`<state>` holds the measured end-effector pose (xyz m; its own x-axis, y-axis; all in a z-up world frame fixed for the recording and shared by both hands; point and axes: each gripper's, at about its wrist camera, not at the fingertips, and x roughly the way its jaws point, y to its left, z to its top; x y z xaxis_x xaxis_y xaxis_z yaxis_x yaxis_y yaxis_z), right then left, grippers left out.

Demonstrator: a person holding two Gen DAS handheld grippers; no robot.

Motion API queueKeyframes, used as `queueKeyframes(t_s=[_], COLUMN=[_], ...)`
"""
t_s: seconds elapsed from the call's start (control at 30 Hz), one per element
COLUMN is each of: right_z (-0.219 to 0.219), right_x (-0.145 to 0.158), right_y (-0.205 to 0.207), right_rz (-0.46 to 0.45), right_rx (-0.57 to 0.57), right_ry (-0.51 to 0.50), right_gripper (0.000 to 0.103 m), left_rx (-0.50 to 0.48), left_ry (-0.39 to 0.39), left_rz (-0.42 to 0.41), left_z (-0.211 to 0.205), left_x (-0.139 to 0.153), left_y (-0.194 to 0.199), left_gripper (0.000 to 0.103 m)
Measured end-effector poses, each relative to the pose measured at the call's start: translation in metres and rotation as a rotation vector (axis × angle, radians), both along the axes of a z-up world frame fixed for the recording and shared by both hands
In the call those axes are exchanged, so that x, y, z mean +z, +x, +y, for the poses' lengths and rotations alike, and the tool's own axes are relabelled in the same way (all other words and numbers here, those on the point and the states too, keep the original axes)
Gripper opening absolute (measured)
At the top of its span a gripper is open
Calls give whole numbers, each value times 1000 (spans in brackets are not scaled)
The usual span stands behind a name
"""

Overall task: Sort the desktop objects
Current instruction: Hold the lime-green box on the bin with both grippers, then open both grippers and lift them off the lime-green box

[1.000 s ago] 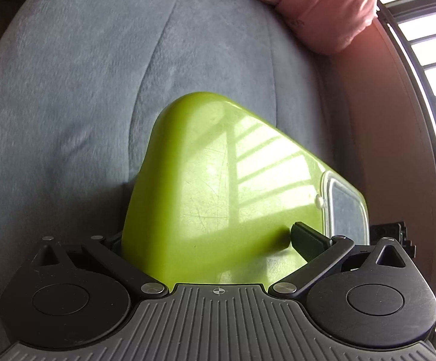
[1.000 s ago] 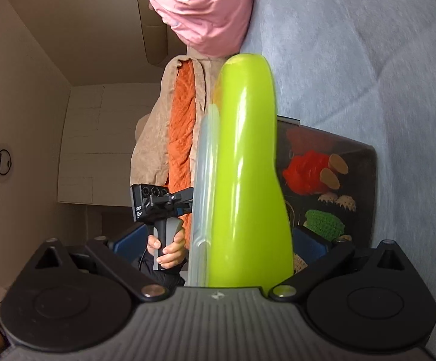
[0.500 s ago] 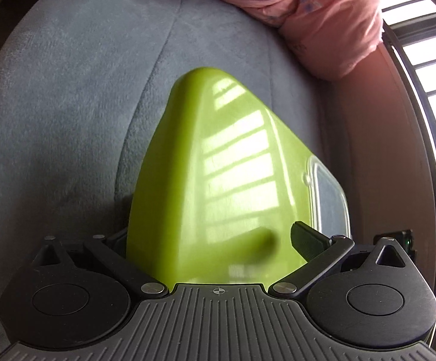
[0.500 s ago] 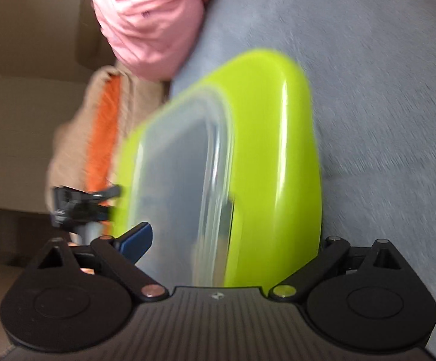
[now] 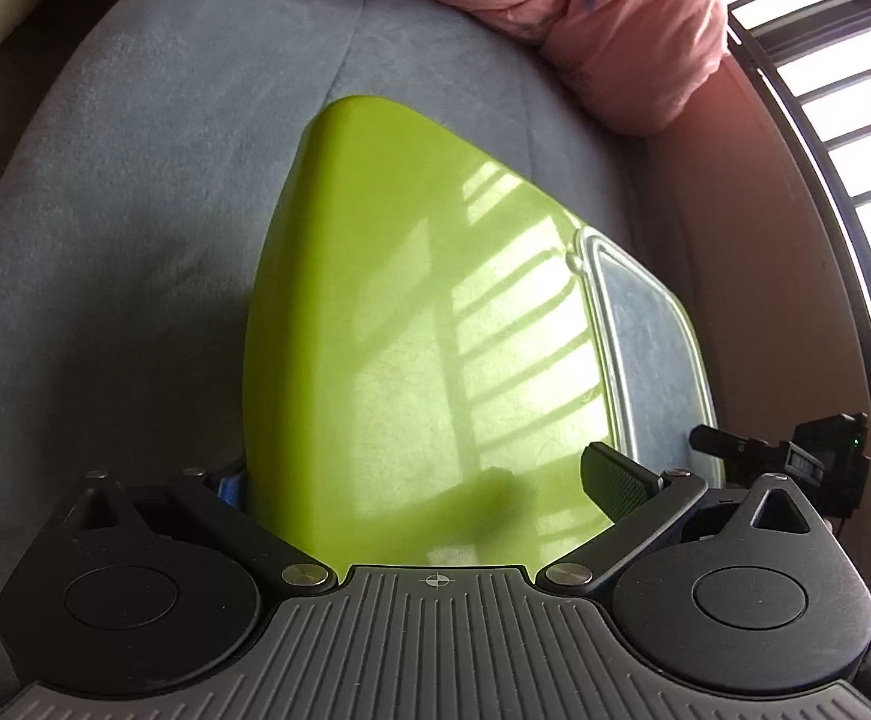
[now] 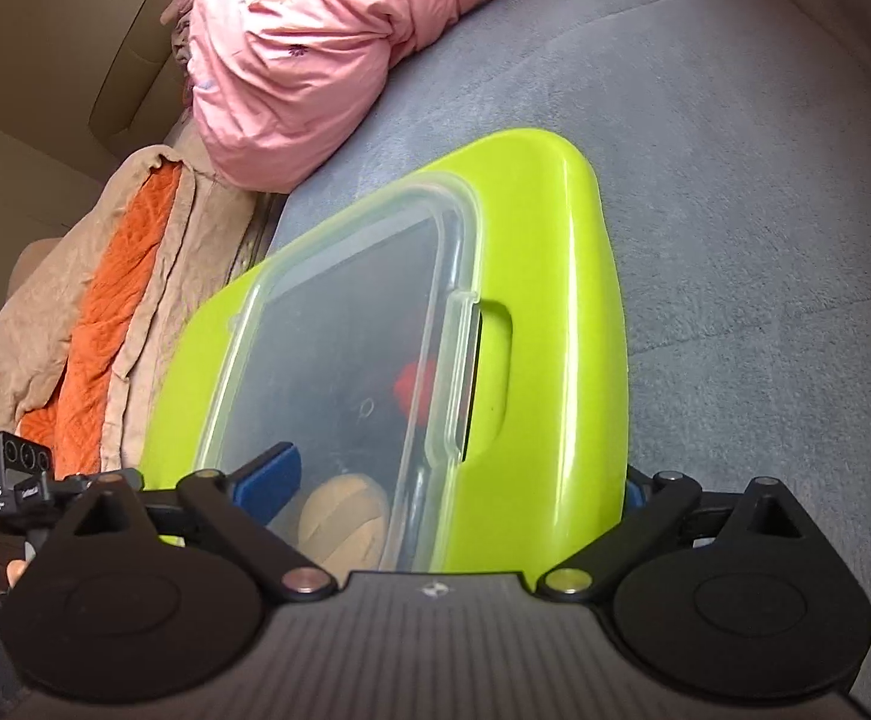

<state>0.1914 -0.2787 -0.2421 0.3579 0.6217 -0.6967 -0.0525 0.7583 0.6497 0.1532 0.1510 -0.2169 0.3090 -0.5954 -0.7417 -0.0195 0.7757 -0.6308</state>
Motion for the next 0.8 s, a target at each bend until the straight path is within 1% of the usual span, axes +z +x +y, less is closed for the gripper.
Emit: queueKeyframes(t_s=[0.07, 0.13, 0.2, 0.23, 0.3, 0.37, 0.43, 0.47, 0.5, 0.6, 0.63, 0.67, 0.7, 0.73, 0.77, 0.8], right_z=[-3, -5, -6, -9, -16, -26, -36, -40, -39, -19, -8, 4, 17, 30, 43, 55], right_x=[1, -3, -8, -8, -5, -3, 0, 4, 12, 40, 47, 53, 55, 54, 50, 43], right_y=[-4, -7, -11, -16, -26, -38, -56, -67, -81, -130, -146, -161, -172, -180, -185, -183], right_rz=[10, 33, 55, 44, 19, 28, 40, 36, 5, -124, -168, -209, -231, -232, -222, -187], right_rx=[6, -7, -43, -68, -141, -236, -323, -353, -351, -305, -278, -246, -200, -142, -85, -31], right_ry=[-7, -19, -19, -16, -17, 28, 59, 66, 49, -60, -106, -152, -196, -237, -274, -303], right_gripper=[99, 99, 98, 97, 96, 97, 97, 97, 97, 97, 97, 97, 97, 97, 96, 95], left_rx=[7, 40, 100, 141, 214, 270, 284, 276, 256, 155, 105, 42, -39, -96, -79, -61], left_ry=[-10, -23, -36, -32, 19, 119, 191, 218, 245, 323, 333, 336, 336, 350, 388, 427], left_rz=[31, 58, 74, 74, 70, 59, 13, -19, -55, -157, -166, -153, -121, -88, -85, -83], left_z=[3, 4, 11, 16, 23, 28, 26, 21, 11, -35, -58, -76, -96, -111, -116, -120], left_x=[-8, -16, -20, -19, -13, -1, 17, 28, 38, 64, 68, 65, 55, 44, 37, 30], left_y=[-10, -13, -16, -16, -16, -20, -34, -45, -57, -93, -104, -114, -121, -122, -117, -112], left_gripper=[103, 103, 103, 103, 103, 103, 103, 103, 103, 103, 103, 103, 103, 103, 103, 103])
